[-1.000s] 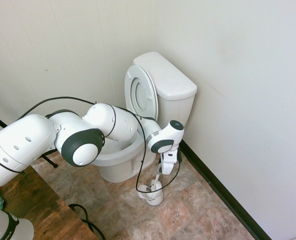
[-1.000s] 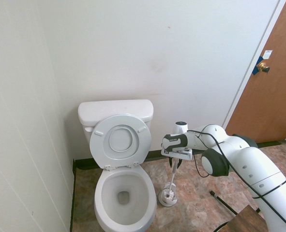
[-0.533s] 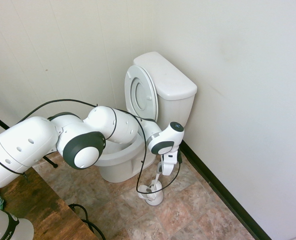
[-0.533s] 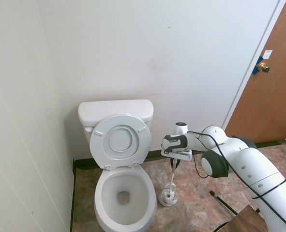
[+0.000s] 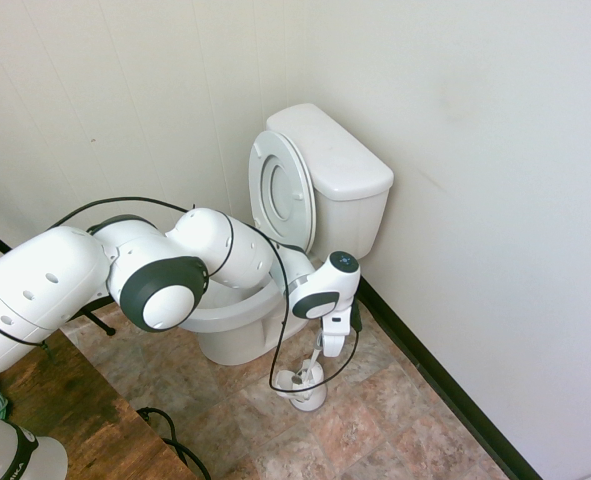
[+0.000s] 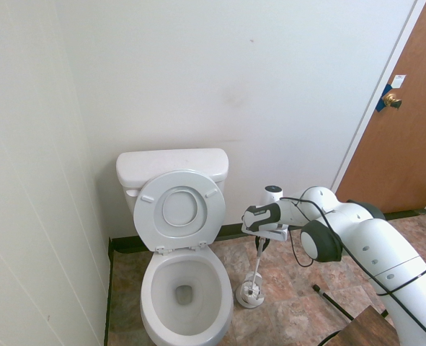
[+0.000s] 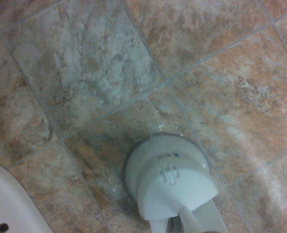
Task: Clean the toilet
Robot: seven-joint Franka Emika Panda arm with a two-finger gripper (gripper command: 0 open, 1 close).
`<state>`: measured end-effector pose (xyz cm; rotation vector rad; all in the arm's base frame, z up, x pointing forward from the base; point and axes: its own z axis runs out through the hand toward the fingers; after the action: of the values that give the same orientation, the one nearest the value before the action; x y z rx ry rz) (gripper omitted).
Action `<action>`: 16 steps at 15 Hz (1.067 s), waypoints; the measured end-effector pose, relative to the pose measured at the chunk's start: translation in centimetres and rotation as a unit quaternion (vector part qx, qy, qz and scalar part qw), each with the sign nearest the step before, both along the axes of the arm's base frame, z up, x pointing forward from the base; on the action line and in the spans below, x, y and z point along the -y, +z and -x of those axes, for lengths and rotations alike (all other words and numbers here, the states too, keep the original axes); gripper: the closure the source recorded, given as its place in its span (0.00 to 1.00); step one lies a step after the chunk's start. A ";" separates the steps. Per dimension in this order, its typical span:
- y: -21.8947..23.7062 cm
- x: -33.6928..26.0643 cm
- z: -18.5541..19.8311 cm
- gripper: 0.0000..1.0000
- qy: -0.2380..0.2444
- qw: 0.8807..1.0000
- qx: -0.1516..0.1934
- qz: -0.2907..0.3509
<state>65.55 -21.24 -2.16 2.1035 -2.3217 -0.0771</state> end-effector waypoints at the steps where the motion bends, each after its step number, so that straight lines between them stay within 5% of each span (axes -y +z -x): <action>1: 0.0 -0.2 0.7 1.00 0.001 1.000 0.008 0.002; 11: 0.1 -3.2 8.7 1.00 0.015 0.998 0.057 0.009; 16: 6.0 -3.6 11.0 1.00 0.025 0.996 0.087 0.022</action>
<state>54.52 -17.69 3.84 2.2286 -2.3358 0.1642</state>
